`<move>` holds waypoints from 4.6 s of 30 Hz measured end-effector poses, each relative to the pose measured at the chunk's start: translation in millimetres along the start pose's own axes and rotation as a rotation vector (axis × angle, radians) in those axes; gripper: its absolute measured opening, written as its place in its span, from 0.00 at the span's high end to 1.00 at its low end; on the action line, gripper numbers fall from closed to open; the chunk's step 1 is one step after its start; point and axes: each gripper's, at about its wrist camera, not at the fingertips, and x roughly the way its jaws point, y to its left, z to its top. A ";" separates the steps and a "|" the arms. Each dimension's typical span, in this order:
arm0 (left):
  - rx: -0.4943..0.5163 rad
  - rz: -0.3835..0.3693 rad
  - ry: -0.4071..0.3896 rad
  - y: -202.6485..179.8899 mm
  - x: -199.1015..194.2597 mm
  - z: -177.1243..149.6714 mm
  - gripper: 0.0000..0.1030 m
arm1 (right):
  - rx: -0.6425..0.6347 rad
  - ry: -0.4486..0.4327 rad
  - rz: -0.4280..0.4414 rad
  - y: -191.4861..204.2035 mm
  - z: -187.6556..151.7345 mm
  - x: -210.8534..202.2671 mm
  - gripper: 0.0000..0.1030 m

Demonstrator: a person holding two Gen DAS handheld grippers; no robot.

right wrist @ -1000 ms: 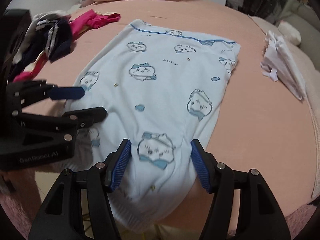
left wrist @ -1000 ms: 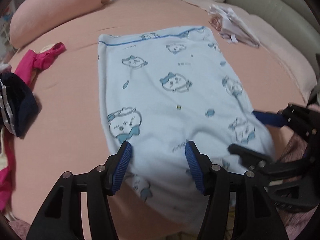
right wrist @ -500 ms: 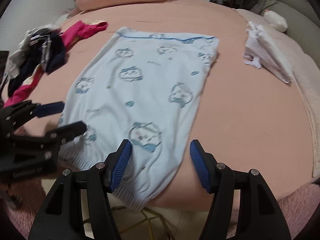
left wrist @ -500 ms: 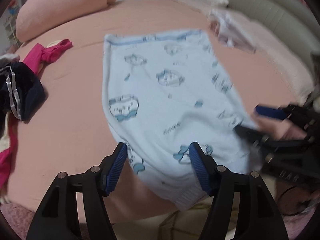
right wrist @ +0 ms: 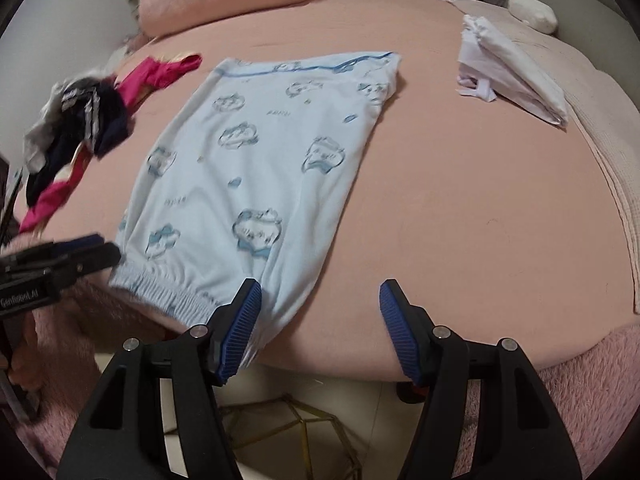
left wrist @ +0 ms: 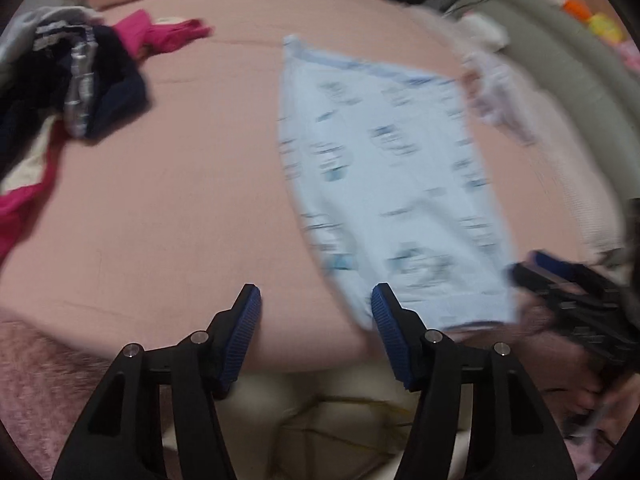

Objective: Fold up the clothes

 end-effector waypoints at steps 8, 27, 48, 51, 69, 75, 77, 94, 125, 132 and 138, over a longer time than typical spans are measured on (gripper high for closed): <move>0.037 -0.020 -0.107 1.3 -6.5 45.2 0.42 | 0.075 0.027 0.009 -18.5 25.9 7.8 0.39; 0.068 -0.032 -0.080 19.1 25.8 120.4 0.38 | 0.149 -0.046 0.054 -94.0 138.4 35.4 0.39; 0.465 -0.134 -0.021 -172.1 140.7 218.4 0.38 | -0.008 0.016 0.113 -106.7 229.3 129.1 0.50; 0.477 -0.113 -0.044 -172.5 141.3 208.4 0.38 | -0.103 0.029 0.066 -102.3 227.1 138.8 0.52; 0.151 0.080 -0.096 -40.5 98.3 209.8 0.41 | -0.014 -0.024 0.047 -77.4 235.8 136.9 0.49; 0.091 -0.006 -0.192 -26.7 79.8 219.6 0.41 | -0.036 -0.084 0.054 -52.3 233.7 119.3 0.48; 0.110 0.019 -0.181 -29.9 91.6 230.1 0.41 | -0.052 -0.078 0.027 -45.0 242.7 131.0 0.48; 0.062 -0.058 -0.058 -34.2 29.7 133.5 0.43 | 0.080 0.039 0.082 6.7 199.6 101.5 0.42; -0.028 -0.128 0.065 3.1 -3.6 9.2 0.39 | -0.074 0.031 0.007 20.6 8.0 0.1 0.41; -0.232 -0.415 0.105 11.3 1.1 -14.5 0.39 | 0.070 0.062 0.228 10.4 3.0 -0.5 0.38; -0.362 -0.603 0.099 14.6 13.7 -15.0 0.44 | 0.106 0.113 0.288 9.3 -2.7 10.2 0.55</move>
